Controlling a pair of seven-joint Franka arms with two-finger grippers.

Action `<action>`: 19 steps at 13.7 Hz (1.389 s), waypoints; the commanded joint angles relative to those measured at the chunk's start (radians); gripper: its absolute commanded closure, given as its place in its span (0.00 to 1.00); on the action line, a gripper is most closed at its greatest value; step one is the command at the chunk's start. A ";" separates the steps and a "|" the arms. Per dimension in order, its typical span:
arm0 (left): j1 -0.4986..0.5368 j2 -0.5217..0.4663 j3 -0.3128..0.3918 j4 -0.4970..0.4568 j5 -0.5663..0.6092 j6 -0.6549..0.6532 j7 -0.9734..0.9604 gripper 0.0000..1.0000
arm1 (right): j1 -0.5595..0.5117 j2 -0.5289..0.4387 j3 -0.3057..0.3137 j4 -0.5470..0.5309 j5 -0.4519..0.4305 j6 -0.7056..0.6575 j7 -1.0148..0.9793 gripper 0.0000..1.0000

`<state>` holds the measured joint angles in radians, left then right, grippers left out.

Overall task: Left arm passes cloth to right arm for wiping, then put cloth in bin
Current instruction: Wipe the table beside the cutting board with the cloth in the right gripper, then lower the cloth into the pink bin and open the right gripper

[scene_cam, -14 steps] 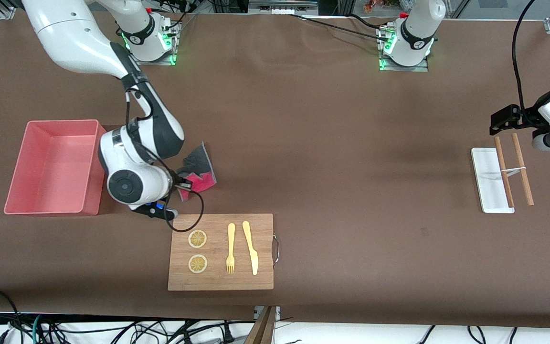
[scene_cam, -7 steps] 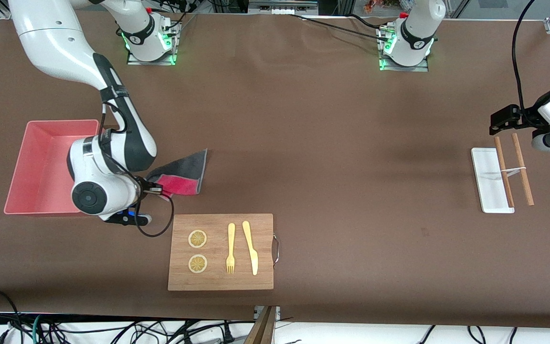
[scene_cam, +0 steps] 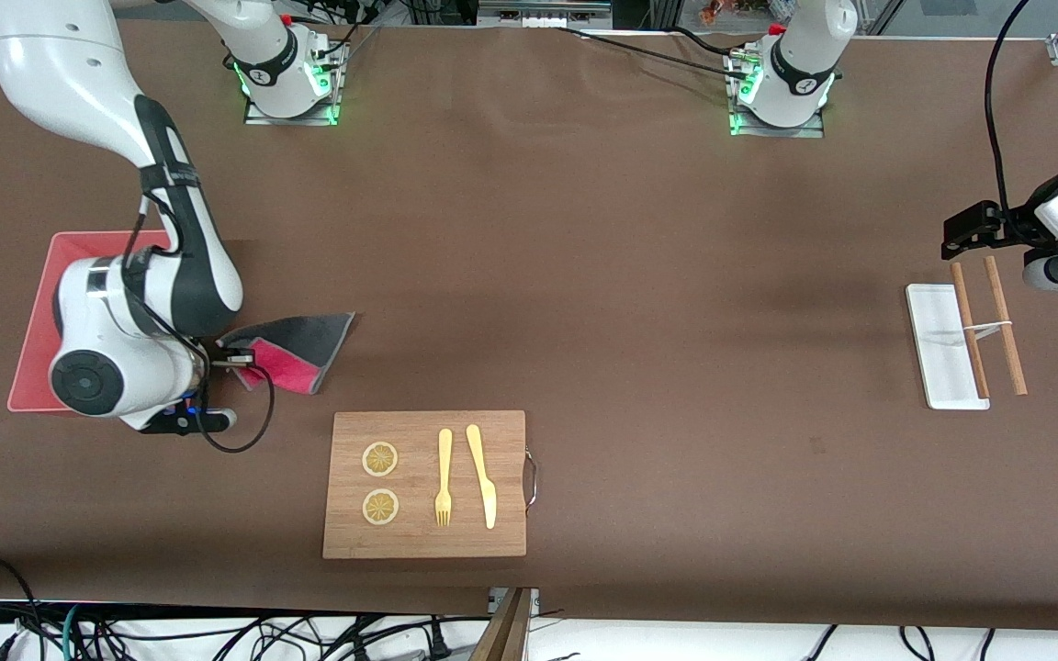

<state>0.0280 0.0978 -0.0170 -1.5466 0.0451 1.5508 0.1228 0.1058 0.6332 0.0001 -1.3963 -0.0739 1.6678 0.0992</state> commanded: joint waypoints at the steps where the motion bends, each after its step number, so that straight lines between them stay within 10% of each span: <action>1: -0.005 0.010 0.005 0.028 -0.016 -0.023 0.000 0.00 | -0.006 -0.032 0.009 0.098 0.016 -0.155 -0.024 1.00; 11: -0.005 0.008 0.005 0.028 -0.016 -0.023 -0.003 0.00 | -0.075 -0.153 -0.104 0.281 -0.016 -0.503 -0.355 1.00; 19: -0.005 0.008 0.005 0.028 -0.016 -0.023 -0.006 0.00 | -0.120 -0.158 -0.331 0.156 -0.066 -0.372 -0.746 1.00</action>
<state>0.0279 0.0983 -0.0170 -1.5450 0.0451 1.5502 0.1228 -0.0153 0.4820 -0.3115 -1.1686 -0.1330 1.2309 -0.6073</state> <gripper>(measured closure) 0.000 0.982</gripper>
